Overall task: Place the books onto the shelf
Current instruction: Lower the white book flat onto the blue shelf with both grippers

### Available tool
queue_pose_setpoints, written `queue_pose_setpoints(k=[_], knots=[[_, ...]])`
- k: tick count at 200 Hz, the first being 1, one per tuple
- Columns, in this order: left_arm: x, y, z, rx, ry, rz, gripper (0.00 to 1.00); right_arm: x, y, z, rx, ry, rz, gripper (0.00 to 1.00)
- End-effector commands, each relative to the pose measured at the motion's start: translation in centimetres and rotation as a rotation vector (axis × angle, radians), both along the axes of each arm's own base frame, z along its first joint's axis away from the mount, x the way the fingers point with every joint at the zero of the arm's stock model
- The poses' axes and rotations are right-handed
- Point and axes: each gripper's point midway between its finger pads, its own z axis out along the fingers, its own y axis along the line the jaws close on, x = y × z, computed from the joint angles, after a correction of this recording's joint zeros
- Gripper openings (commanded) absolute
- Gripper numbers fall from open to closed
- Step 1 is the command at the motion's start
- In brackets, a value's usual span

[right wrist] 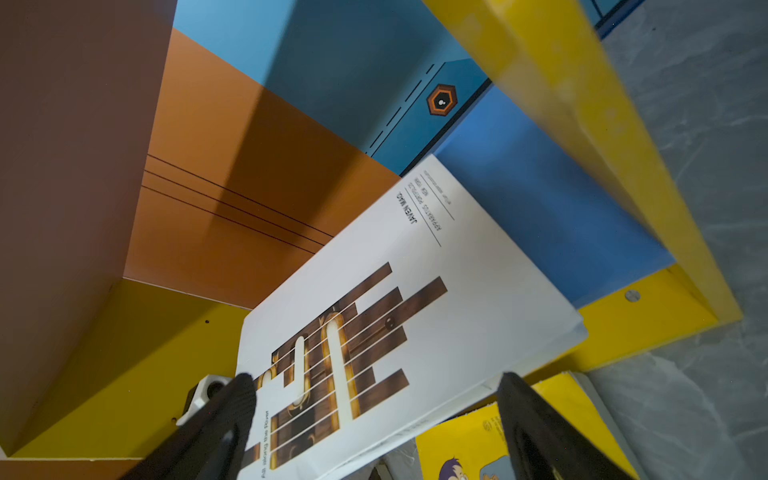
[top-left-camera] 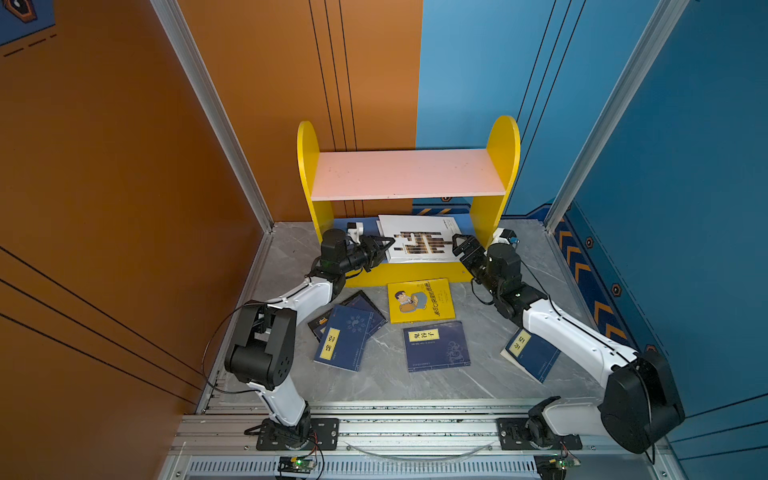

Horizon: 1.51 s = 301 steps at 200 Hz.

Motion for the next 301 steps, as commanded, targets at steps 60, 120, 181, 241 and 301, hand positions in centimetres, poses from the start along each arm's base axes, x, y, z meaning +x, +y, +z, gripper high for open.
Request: queue_pose_setpoints(k=[60,120,181,241,301], knots=[[2.8,1.4,-2.5,0.243,-0.041,0.081,0.33,4.6,0.6,-3.5,-0.248,0.050,0.138,0.97],[3.3,2.4,-3.5,0.312,-0.052,0.149,0.33,4.1,-2.1,-5.1,-0.396,0.139,0.037,1.00],[2.3,3.4,-4.5,0.462,-0.029,0.193,0.61,3.6,-0.6,-6.9,-0.353,0.181,0.101,0.99],[-0.1,4.5,-4.0,0.664,-0.066,0.188,0.84,3.8,1.1,-7.8,-0.371,0.192,0.133,0.95],[-1.5,2.8,-4.9,0.618,-0.076,0.147,0.85,3.1,1.5,-7.9,-0.418,0.213,0.184,0.95]])
